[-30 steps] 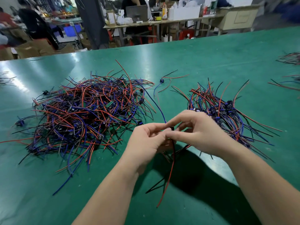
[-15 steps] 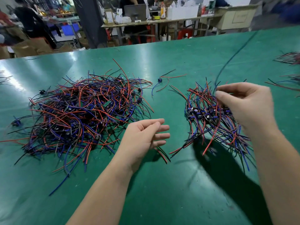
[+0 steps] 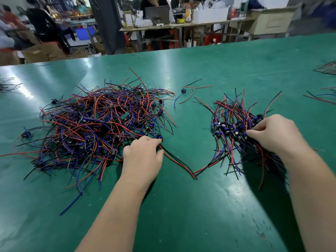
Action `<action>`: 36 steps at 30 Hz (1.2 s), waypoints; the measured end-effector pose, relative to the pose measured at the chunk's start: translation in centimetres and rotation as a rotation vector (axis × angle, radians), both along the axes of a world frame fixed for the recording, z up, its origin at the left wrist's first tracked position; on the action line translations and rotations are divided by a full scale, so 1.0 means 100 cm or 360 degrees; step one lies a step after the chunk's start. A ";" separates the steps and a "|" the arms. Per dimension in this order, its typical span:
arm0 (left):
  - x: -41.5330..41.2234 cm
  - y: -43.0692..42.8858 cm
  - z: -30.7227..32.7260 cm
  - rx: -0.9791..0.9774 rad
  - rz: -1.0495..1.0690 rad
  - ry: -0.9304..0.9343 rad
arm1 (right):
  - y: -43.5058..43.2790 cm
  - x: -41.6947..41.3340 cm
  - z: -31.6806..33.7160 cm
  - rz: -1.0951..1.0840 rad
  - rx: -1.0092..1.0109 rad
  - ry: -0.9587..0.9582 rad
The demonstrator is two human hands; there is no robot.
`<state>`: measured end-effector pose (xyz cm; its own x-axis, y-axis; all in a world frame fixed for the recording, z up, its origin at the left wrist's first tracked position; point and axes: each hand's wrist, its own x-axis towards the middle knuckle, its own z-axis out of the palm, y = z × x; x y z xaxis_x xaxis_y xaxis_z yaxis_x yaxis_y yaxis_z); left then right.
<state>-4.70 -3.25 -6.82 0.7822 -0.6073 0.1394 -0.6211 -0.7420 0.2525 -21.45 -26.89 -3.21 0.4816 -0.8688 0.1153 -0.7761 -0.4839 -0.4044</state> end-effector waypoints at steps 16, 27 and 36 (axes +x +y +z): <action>-0.002 -0.010 0.001 -0.0364 0.0103 -0.0007 | 0.076 0.031 0.000 0.0873 0.0592 -0.0746; -0.010 -0.011 -0.003 -0.0107 0.0117 -0.0173 | 0.082 0.035 -0.009 0.0916 0.0574 -0.0654; -0.004 -0.010 -0.005 0.0039 0.0255 -0.0226 | 0.082 0.034 -0.008 0.0927 0.0587 -0.0660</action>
<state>-5.08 -4.24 -7.35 0.8426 -0.4812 0.2420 -0.5226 -0.8390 0.1515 -18.07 -18.68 -4.04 0.8501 -0.5080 0.1389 -0.1915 -0.5438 -0.8171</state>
